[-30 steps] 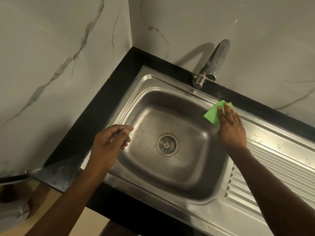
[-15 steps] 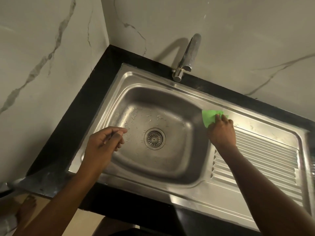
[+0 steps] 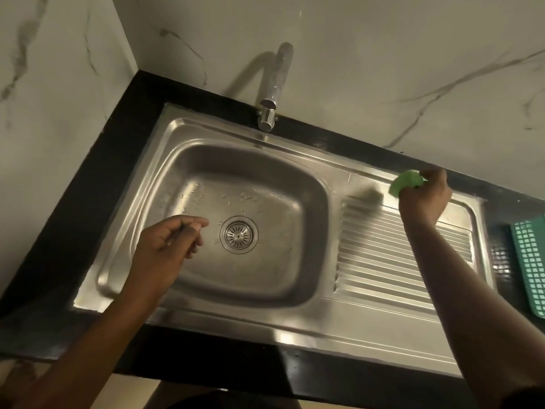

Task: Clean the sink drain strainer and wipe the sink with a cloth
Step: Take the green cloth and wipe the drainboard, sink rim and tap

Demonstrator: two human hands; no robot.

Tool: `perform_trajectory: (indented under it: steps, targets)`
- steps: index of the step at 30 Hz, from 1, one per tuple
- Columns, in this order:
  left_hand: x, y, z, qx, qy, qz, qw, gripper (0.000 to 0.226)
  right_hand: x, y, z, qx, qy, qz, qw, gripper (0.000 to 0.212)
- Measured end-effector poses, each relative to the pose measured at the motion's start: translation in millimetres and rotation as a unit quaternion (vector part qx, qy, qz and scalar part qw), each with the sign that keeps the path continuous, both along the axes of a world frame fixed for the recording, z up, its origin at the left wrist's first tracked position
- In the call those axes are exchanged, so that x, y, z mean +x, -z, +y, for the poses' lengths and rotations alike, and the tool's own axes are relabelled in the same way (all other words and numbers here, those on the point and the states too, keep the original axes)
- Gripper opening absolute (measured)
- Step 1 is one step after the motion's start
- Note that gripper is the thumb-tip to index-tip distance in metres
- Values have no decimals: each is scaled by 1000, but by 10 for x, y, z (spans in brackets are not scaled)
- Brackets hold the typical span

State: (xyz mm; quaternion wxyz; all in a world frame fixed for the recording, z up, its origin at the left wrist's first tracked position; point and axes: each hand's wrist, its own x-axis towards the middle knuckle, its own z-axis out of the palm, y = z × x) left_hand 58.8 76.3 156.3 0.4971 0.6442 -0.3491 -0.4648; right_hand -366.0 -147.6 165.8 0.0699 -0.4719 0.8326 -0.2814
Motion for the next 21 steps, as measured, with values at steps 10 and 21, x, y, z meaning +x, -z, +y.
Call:
perform_trajectory:
  steps: [10, 21]
  targets:
    - [-104, -23, -15, 20, -5, -3, 1000, 21, 510, 657, 255, 152, -111, 38, 981, 46]
    - [-364, -75, -169, 22, 2, -17, 1000, 21, 1618, 734, 176, 160, -263, 52, 950, 74]
